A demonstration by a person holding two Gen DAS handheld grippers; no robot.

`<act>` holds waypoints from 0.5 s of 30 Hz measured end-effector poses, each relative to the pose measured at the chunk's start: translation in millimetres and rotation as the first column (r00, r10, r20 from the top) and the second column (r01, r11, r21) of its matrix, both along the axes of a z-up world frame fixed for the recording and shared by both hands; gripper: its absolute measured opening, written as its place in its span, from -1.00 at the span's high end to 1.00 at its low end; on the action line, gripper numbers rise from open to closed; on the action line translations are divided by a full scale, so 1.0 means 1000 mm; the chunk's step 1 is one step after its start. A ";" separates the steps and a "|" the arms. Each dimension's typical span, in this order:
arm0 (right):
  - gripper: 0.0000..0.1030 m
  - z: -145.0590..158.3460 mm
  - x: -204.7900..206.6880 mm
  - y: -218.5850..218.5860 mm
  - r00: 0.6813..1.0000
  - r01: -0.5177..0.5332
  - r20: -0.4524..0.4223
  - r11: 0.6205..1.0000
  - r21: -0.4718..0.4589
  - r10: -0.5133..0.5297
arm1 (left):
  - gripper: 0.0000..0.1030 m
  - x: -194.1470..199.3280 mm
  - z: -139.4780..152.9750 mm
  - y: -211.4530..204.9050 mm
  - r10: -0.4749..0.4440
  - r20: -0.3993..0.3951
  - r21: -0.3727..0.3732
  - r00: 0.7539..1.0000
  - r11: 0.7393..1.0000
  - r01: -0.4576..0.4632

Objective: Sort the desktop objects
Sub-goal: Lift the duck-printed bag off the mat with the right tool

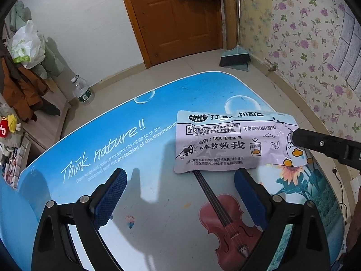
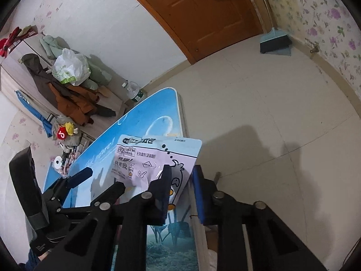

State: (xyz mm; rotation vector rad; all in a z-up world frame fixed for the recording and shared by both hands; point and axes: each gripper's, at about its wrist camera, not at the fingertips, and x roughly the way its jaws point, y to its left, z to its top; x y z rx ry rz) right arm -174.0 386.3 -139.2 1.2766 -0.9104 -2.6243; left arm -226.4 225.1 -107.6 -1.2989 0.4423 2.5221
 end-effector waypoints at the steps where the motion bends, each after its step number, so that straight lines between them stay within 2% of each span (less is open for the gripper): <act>1: 0.67 0.000 0.000 0.001 1.000 0.004 0.000 1.000 -0.004 -0.004 | -0.88 -0.001 0.001 0.001 -0.001 0.000 0.000 1.000 1.000 0.001; 6: 0.83 0.002 0.001 0.007 0.999 0.027 -0.026 0.999 -0.040 -0.028 | -0.88 0.000 0.000 0.001 -0.004 0.000 -0.001 1.000 1.000 0.004; 15: 0.88 0.023 0.001 0.001 0.995 -0.019 -0.102 0.998 -0.064 0.012 | -0.88 0.001 0.001 0.009 -0.021 0.002 -0.007 1.000 1.000 0.021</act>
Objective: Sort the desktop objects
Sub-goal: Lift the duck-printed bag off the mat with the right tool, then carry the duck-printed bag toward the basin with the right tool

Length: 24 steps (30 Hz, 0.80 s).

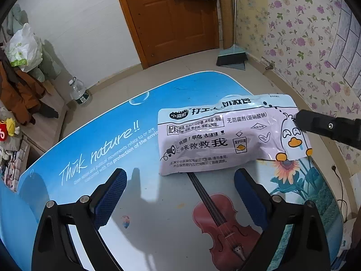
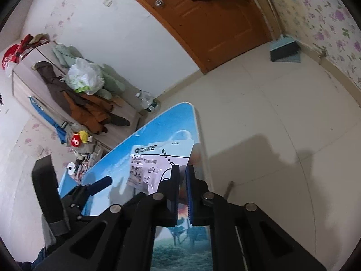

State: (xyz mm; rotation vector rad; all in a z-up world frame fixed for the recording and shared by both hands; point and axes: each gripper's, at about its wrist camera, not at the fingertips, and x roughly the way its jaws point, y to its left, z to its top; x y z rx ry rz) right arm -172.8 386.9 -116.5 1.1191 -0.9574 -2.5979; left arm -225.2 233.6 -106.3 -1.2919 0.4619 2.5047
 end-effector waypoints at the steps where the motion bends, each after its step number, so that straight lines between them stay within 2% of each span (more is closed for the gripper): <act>1: 0.88 -0.001 0.000 0.001 1.000 0.001 0.003 1.000 -0.003 -0.001 | -0.88 0.000 0.000 0.001 0.001 -0.001 0.000 1.000 1.000 -0.001; 8: 0.88 -0.010 0.006 0.010 0.999 0.024 0.025 1.000 -0.012 -0.023 | -0.88 -0.002 0.012 -0.014 0.021 -0.044 -0.006 0.999 1.000 -0.021; 13: 0.88 -0.011 0.007 0.012 0.999 0.020 0.029 1.000 -0.009 -0.020 | -0.88 -0.014 0.015 -0.033 0.080 -0.058 -0.007 0.995 0.997 -0.081; 21: 0.88 -0.015 0.006 0.012 0.999 0.021 0.043 1.000 -0.002 -0.021 | -0.88 -0.044 0.005 -0.060 0.210 -0.053 -0.039 0.976 0.976 -0.212; 24: 0.87 -0.018 0.005 0.013 0.999 0.019 0.049 1.000 -0.008 -0.019 | -0.88 -0.052 -0.003 -0.062 0.217 -0.030 -0.050 0.976 0.975 -0.218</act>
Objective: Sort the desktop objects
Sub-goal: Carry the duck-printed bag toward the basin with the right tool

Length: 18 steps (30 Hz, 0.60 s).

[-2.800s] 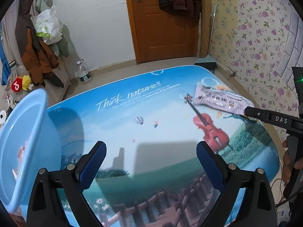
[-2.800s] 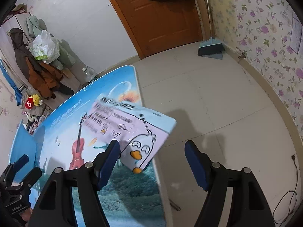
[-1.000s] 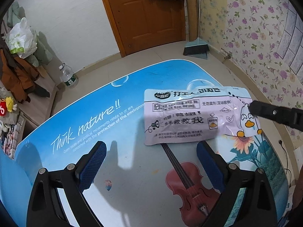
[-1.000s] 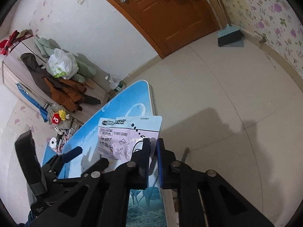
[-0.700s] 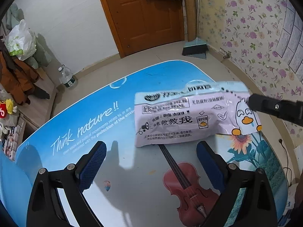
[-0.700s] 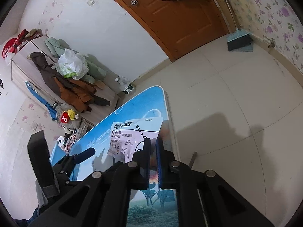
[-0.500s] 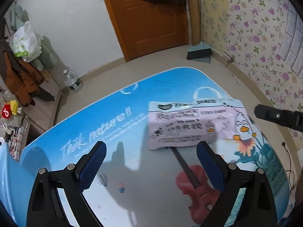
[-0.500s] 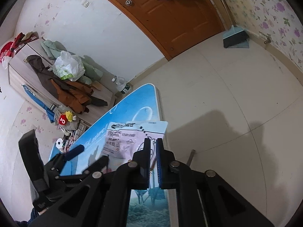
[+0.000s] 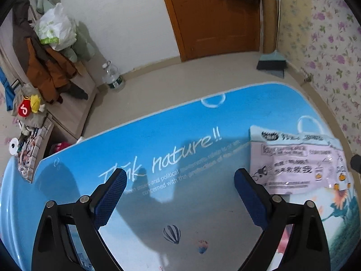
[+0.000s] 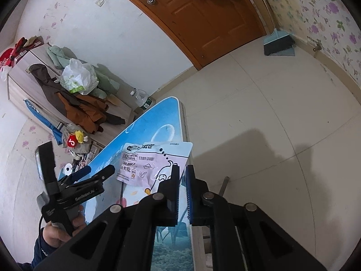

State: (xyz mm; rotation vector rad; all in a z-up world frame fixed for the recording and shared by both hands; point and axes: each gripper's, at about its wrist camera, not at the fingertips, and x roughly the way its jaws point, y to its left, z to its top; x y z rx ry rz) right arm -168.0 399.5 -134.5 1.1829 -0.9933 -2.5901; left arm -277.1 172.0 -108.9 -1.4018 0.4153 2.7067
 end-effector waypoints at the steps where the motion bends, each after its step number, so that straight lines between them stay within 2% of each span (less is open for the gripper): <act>1: 0.87 0.000 -0.001 0.000 1.000 -0.002 0.000 1.000 -0.001 0.002 | -0.88 0.000 0.000 0.001 -0.007 0.004 -0.005 1.000 1.000 0.007; 8: 0.87 -0.002 -0.004 0.000 1.000 0.004 0.000 1.000 -0.003 -0.004 | -0.86 0.006 0.002 0.026 -0.061 -0.006 -0.029 0.998 0.998 0.061; 12: 0.84 -0.005 -0.004 0.009 1.000 0.017 0.008 0.999 -0.046 -0.017 | -0.86 0.012 0.002 0.035 -0.086 -0.007 -0.025 0.996 0.996 0.085; 15: 0.59 -0.005 -0.004 0.016 0.999 0.034 0.006 0.997 -0.070 -0.033 | -0.86 0.015 0.002 0.041 -0.098 -0.005 -0.019 0.995 0.995 0.098; 18: 0.22 -0.005 -0.001 0.020 0.998 0.057 0.010 0.997 -0.057 -0.057 | -0.86 0.017 0.003 0.046 -0.107 -0.004 -0.018 0.994 0.994 0.107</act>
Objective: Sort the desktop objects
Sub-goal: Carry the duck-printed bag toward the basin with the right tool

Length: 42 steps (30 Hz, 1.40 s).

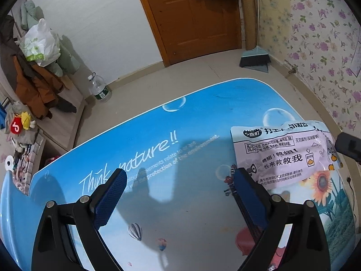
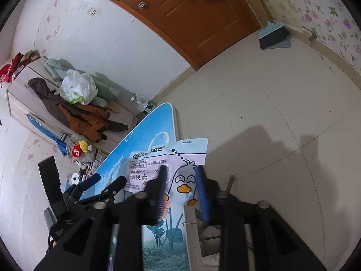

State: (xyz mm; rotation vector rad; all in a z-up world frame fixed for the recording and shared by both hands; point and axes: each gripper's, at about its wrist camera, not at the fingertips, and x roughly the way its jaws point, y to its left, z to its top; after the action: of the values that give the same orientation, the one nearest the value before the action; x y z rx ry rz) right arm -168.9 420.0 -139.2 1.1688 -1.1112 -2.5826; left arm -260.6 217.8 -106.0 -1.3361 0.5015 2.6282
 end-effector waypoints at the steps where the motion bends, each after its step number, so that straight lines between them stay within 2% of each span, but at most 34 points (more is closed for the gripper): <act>1: 0.21 -0.001 0.000 0.001 1.000 0.002 0.007 1.000 0.004 -0.002 | -0.86 0.000 0.000 0.001 -0.004 0.002 0.002 1.000 1.000 0.004; 7: 0.21 -0.012 -0.005 0.002 0.999 -0.005 0.037 0.999 -0.033 0.006 | -0.86 0.002 0.001 0.005 -0.015 0.006 0.005 1.000 1.000 0.015; 14: 0.21 -0.010 -0.015 -0.002 1.000 -0.014 0.021 0.999 -0.051 0.015 | -0.86 0.005 0.000 0.010 -0.030 0.008 0.005 1.000 1.000 0.029; 20: 0.21 -0.020 -0.028 0.009 1.000 -0.008 0.013 0.984 -0.178 0.011 | -0.86 0.007 0.000 0.011 -0.042 0.012 0.007 0.999 0.999 0.042; 25: 0.22 -0.023 -0.034 0.013 1.000 0.006 -0.010 0.979 -0.202 -0.008 | -0.87 0.006 0.001 0.009 -0.048 0.018 0.014 0.999 0.999 0.047; 26: 0.25 -0.021 -0.035 0.012 1.000 0.000 -0.019 0.980 -0.199 -0.004 | -0.87 0.006 0.001 0.008 -0.048 0.018 0.014 0.999 0.999 0.048; 28: 0.49 -0.020 -0.035 0.010 1.000 -0.011 -0.028 0.982 -0.191 0.006 | -0.87 0.006 0.001 0.008 -0.049 0.018 0.011 0.999 0.999 0.049; 31: 0.61 -0.017 -0.033 0.011 0.999 -0.015 -0.051 0.981 -0.193 0.005 | -0.87 0.006 0.001 0.009 -0.048 0.020 0.012 0.999 0.999 0.048; 38: 0.72 -0.002 -0.023 0.016 0.996 0.003 -0.087 0.982 -0.191 -0.020 | -0.88 0.011 0.003 0.009 -0.069 0.029 0.020 0.997 0.997 0.069; 42: 0.73 0.008 -0.020 0.011 0.996 -0.002 -0.093 0.989 -0.151 -0.012 | -0.88 0.025 0.009 0.019 -0.123 -0.012 0.001 0.992 0.992 0.123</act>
State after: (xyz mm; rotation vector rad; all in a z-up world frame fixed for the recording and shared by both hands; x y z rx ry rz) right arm -188.4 431.2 -130.9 1.0023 -1.2640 -2.4778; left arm -235.1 236.8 -96.8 -1.2476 0.5646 2.5381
